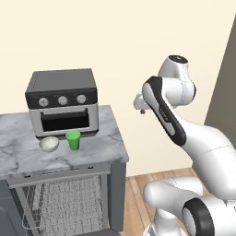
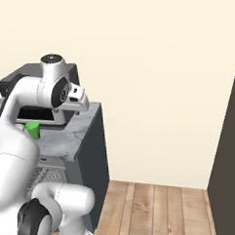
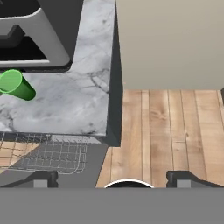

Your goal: Pick up the cup and bowl from the counter, place them in the dishwasher, and close the dishwasher door.

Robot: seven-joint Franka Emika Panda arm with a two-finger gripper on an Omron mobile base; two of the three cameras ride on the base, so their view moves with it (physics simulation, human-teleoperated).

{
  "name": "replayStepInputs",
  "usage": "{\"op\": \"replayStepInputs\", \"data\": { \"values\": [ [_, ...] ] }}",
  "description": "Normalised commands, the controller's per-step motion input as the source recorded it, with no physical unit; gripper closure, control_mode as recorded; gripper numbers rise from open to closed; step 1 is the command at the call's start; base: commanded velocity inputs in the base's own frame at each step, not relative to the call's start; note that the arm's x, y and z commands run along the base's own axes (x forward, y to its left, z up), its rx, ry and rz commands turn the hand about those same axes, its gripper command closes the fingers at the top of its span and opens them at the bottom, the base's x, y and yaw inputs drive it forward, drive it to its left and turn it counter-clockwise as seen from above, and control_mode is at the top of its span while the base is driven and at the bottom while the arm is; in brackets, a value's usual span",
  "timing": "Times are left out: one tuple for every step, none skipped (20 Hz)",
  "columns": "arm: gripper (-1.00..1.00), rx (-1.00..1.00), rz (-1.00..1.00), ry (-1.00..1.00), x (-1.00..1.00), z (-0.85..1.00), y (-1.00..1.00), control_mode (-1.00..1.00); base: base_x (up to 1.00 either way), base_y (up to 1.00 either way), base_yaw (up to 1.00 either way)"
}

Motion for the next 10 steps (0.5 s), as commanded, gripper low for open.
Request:
{"op": "replayStepInputs", "data": {
  "values": [
    [-1.0,0.0,0.0,0.0,0.0,-0.24,0.37,-1.0,0.0,0.0,0.0],
    [-1.0,0.0,-0.01,0.0,0.0,-0.21,0.4,-1.0,0.0,0.0,0.0],
    [-1.0,0.0,-0.01,0.0,0.0,-0.21,0.39,-1.0,0.0,0.0,0.0],
    [-1.0,0.0,-0.01,0.0,0.0,-0.21,0.36,-1.0,0.0,0.0,0.0],
    [-1.0,0.0,-0.01,-0.01,0.0,-0.18,0.34,-1.0,0.0,0.0,0.0],
    [-1.0,0.0,-0.02,-0.02,0.0,-0.18,0.34,-1.0,0.0,0.0,0.0],
    [-1.0,0.0,-0.02,-0.04,0.0,-0.13,0.34,-1.0,0.0,0.0,0.0],
    [-1.0,0.0,-0.02,-0.04,0.0,-0.14,0.34,-1.0,0.0,0.0,0.0],
    [-1.0,0.0,-0.02,-0.05,0.0,-0.13,0.34,-1.0,0.0,0.0,0.0],
    [-1.0,0.0,-0.02,-0.05,0.0,-0.13,0.34,-1.0,0.0,0.0,0.0]
  ]
}}
